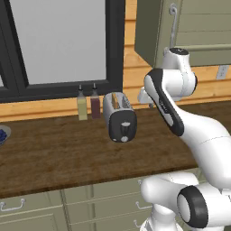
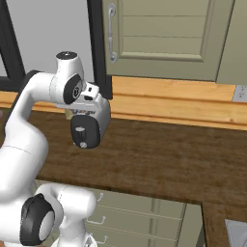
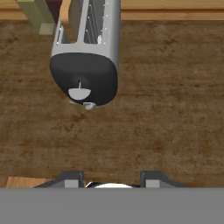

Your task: Start the toaster. Once the lever pops up, take the bread to the plate on the dining counter.

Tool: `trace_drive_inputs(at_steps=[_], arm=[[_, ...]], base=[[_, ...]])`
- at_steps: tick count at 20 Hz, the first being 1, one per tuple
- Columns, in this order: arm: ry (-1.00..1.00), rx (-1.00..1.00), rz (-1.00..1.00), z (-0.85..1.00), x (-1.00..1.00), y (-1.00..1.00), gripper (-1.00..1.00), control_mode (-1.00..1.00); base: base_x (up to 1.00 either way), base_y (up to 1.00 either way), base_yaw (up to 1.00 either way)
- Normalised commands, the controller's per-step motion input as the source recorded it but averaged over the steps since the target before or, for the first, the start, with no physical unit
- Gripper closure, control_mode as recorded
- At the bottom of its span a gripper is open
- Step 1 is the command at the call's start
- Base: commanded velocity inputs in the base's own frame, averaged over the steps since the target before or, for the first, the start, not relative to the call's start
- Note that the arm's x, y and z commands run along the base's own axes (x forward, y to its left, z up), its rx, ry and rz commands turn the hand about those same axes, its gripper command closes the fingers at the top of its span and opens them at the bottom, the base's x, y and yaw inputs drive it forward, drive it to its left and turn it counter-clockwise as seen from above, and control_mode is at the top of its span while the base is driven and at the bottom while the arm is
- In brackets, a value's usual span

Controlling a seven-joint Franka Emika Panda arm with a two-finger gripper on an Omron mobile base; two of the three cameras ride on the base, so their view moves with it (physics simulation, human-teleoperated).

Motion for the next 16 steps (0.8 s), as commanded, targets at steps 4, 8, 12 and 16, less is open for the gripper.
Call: trace_drive_inputs(at_steps=[4, 8, 12, 16], arm=[[0.0, 0.0, 0.0, 0.0, 0.1, 0.08, -1.0, -1.0], [0.0, 0.0, -0.02, 0.0, 0.16, 0.57, -1.0, -1.0], [-0.16, 0.0, -0.01, -0.18, 0.3, 0.65, -1.0, -1.0], [-0.26, -0.03, -0.07, -0.35, 0.42, 0.58, -1.0, -1.0]], base=[[0.0, 0.0, 0.0], [0.0, 0.0, 0.0], [0.0, 0.0, 0.0], [0.0, 0.0, 0.0]])
